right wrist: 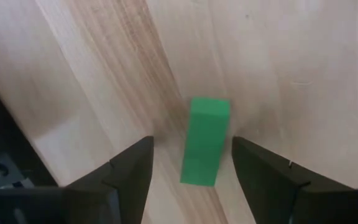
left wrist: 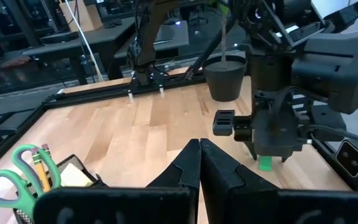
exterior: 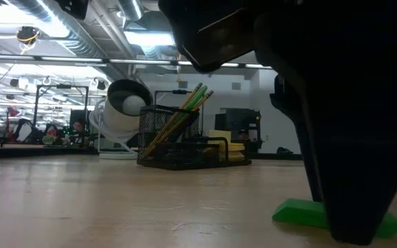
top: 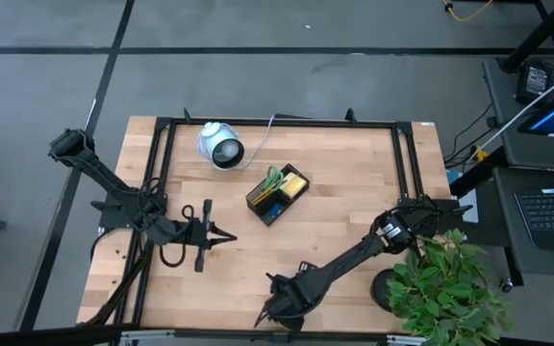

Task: Pick and place office supplies into organizer
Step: Put the green eraser into the black desk organizer

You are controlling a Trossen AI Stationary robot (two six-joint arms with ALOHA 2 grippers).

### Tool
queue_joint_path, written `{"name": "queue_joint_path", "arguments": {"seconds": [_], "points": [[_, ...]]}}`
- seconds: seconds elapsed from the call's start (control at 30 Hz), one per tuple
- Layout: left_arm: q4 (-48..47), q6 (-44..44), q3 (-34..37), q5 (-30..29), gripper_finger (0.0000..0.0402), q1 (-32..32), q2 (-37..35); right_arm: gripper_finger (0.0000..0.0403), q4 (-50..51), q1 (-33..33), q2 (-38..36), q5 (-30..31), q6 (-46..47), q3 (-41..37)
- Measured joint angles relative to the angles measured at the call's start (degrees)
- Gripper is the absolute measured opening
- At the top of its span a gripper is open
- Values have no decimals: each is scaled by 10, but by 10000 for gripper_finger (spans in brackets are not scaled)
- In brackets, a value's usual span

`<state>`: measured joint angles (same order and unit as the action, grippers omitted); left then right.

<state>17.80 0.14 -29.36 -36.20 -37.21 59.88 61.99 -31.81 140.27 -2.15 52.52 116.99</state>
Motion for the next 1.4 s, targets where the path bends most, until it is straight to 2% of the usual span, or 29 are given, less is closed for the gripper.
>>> {"name": "queue_joint_path", "arguments": {"seconds": [0.23,0.57,0.9,1.2,1.4], "points": [[0,0,0,2,2,0,0,209,-5,13,1,-28,8,-1],[0,-4,0,2,2,-3,0,127,-7,17,1,-26,10,-1],[0,-9,0,2,2,-3,0,76,0,17,1,-25,8,-1],[0,-9,0,2,2,-3,0,71,3,17,0,-26,5,0],[0,-9,0,2,2,-3,0,66,40,17,7,-21,-9,41]]}}
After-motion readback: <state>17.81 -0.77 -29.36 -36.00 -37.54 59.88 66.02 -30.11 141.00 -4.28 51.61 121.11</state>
